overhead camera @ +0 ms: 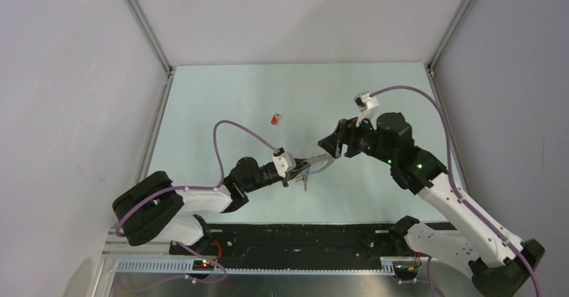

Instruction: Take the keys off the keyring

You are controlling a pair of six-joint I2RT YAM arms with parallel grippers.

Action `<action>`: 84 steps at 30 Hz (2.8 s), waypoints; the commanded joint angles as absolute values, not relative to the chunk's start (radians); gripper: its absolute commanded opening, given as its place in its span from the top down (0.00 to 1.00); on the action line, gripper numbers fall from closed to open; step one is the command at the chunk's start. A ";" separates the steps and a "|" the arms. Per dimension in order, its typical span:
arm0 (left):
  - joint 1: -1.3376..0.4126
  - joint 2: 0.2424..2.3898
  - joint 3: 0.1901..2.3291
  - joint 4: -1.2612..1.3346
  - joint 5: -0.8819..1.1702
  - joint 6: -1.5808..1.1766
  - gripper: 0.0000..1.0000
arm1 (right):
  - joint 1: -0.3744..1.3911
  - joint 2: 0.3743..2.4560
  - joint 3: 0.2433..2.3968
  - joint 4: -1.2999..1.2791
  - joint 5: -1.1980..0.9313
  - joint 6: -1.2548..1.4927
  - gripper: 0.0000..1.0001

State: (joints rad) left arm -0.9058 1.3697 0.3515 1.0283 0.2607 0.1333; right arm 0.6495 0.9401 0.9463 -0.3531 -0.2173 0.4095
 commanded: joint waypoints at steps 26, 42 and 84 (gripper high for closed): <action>-0.616 1.277 0.593 0.897 0.723 -0.869 1.00 | 0.590 0.618 0.656 -0.149 -0.164 0.071 0.36; -0.559 1.126 0.899 -0.030 0.662 -0.629 1.00 | 0.334 0.736 0.713 0.018 -0.692 0.339 0.36; -0.556 0.998 0.998 -0.292 0.276 -0.347 0.08 | 0.499 0.938 0.745 0.148 -0.658 0.554 1.00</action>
State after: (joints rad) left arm -0.5560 1.1210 0.9672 -0.2447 0.5594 -0.4519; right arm 0.4980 0.9962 0.7101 0.1429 -0.7986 0.4679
